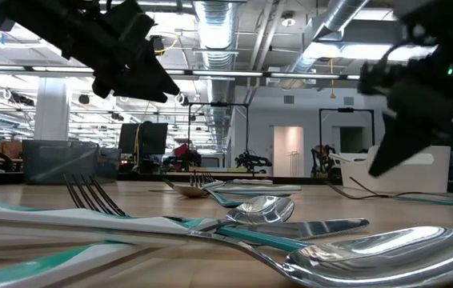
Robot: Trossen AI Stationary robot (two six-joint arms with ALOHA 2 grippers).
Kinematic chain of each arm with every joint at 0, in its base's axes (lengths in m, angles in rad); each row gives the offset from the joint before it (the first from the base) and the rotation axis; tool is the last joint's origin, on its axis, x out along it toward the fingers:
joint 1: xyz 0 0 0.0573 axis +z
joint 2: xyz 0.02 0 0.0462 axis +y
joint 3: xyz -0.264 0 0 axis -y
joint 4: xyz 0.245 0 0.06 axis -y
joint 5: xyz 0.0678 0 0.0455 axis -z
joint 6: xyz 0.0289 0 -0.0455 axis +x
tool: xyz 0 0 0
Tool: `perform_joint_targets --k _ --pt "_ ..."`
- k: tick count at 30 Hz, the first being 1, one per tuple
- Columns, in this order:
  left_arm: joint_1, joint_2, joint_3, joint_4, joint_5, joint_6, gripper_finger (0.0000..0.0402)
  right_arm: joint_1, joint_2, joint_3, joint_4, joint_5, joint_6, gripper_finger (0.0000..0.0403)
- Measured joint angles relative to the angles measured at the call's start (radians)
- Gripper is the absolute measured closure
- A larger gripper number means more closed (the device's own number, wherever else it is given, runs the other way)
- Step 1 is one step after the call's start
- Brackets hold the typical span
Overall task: Sort silverware by color (type)
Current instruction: Put the blue fork into the left white bin
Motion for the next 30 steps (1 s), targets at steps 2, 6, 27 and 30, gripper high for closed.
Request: perform_joint_targets --k 2,6,27,30 --pt "0.0 0.0 0.0 -0.001 0.0 0.002 0.0191 -0.018 0.027 0.0 -0.023 -0.034 -0.001 0.0275" --pt "0.0 0.0 0.0 -0.001 -0.002 0.006 0.0191 -0.044 0.073 0.003 -0.03 -0.106 -0.022 0.0266" --pt "0.032 0.0 0.0 0.008 -0.042 0.005 0.0191 -0.058 -0.114 -0.003 -0.03 -0.027 -0.063 0.0384" --pt "0.032 0.0 0.0 0.013 -0.023 0.008 0.0191 -0.041 -0.175 -0.004 0.026 0.034 -0.12 0.0385"
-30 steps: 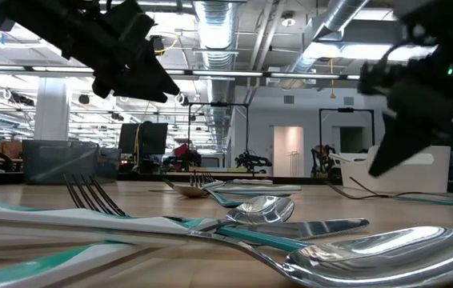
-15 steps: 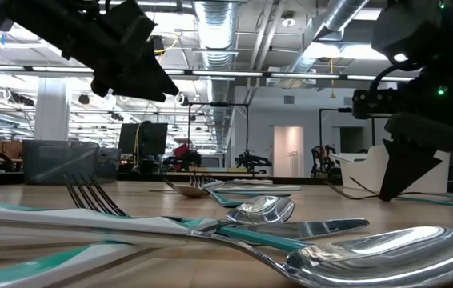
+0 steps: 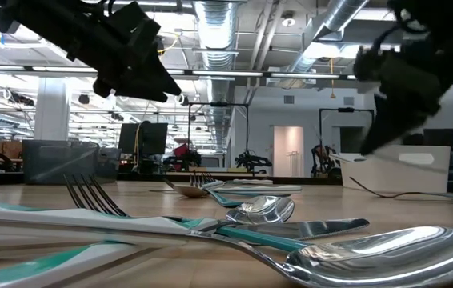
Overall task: Sort silverware by color (type)
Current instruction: Put the blue fork into the left white bin
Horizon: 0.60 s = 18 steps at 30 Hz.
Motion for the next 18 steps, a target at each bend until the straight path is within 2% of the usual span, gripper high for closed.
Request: perform_joint_targets --k 3,10,13,18 --pt "0.0 0.0 0.0 0.003 0.04 0.001 0.0191 0.015 -0.044 0.002 0.093 0.045 -0.08 0.0384" --pt "0.0 0.0 0.0 0.023 0.058 0.004 0.0191 0.018 -0.088 0.002 0.168 0.032 -0.173 0.0384" --pt "0.0 0.0 0.0 0.1 0.08 0.072 0.0191 0.018 -0.086 0.002 0.317 0.032 -0.287 0.0384" --pt "-0.001 0.0 0.0 0.327 0.244 0.264 0.0191 0.009 -0.024 0.003 0.662 0.031 -0.562 0.0384"
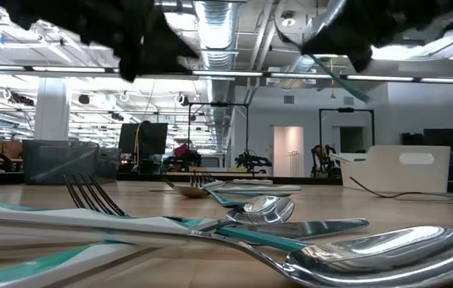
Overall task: Sort silverware by color (type)
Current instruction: Put the blue fork into the left white bin
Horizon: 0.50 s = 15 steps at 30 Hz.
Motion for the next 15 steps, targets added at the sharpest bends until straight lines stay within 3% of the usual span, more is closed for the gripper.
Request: perform_joint_targets --k 3,6,10,15 --pt "-0.002 0.0 0.0 0.107 0.047 0.066 0.0191 -0.019 0.062 0.0 0.17 0.03 -0.124 0.0384" --pt "-0.002 0.0 0.0 0.177 0.06 0.107 0.0191 -0.039 0.144 0.001 0.313 0.137 -0.221 0.0384" --pt "-0.002 0.0 0.0 0.213 0.026 0.167 0.0191 -0.06 0.258 0.065 0.348 0.281 -0.312 0.0384" --pt "0.012 0.0 0.0 0.244 0.022 0.194 0.0191 -0.057 0.385 0.199 0.352 0.317 -0.39 0.0384"
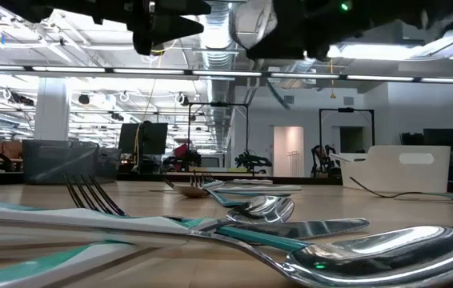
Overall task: Sort silverware by color (type)
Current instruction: Put the blue fork into the left white bin
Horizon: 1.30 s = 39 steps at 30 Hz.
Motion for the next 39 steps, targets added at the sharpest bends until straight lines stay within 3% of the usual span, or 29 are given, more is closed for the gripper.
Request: perform_joint_targets --k 9,13,17,22,27,30,33,36,39 --pt "0.006 0.0 0.0 0.005 0.03 0.007 0.0191 -0.008 0.146 0.194 -0.01 0.083 -0.089 0.0383" --pt "-0.001 0.0 0.0 0.004 -0.029 -0.006 0.0199 -0.008 0.162 0.213 -0.012 0.095 -0.09 0.0383" --pt "-0.008 0.0 0.0 -0.006 -0.132 -0.008 0.0258 -0.006 0.163 0.213 -0.015 0.097 -0.09 0.0382" --pt "-0.011 0.0 0.0 -0.009 -0.146 0.043 0.0381 -0.001 0.163 0.213 -0.024 0.02 -0.08 0.0361" --pt "-0.023 -0.027 0.0 -0.066 -0.162 0.108 0.0399 0.0 0.161 0.213 -0.077 -0.001 0.024 0.0332" --pt "-0.065 -0.12 0.058 -0.364 -0.235 0.102 0.0401 0.016 0.131 0.212 -0.147 0.042 0.035 0.0317" --pt "-0.108 -0.225 0.198 -0.899 -0.231 -0.109 0.0401 0.026 0.09 0.213 -0.22 0.043 0.097 0.0306" --pt "-0.128 -0.271 0.371 -1.443 -0.003 -0.442 0.0401 0.028 0.073 0.213 -0.276 0.04 0.195 0.0302" --pt "-0.179 -0.28 0.479 -1.821 0.206 -0.732 0.0401 0.024 0.071 0.213 -0.319 0.04 0.245 0.0301"
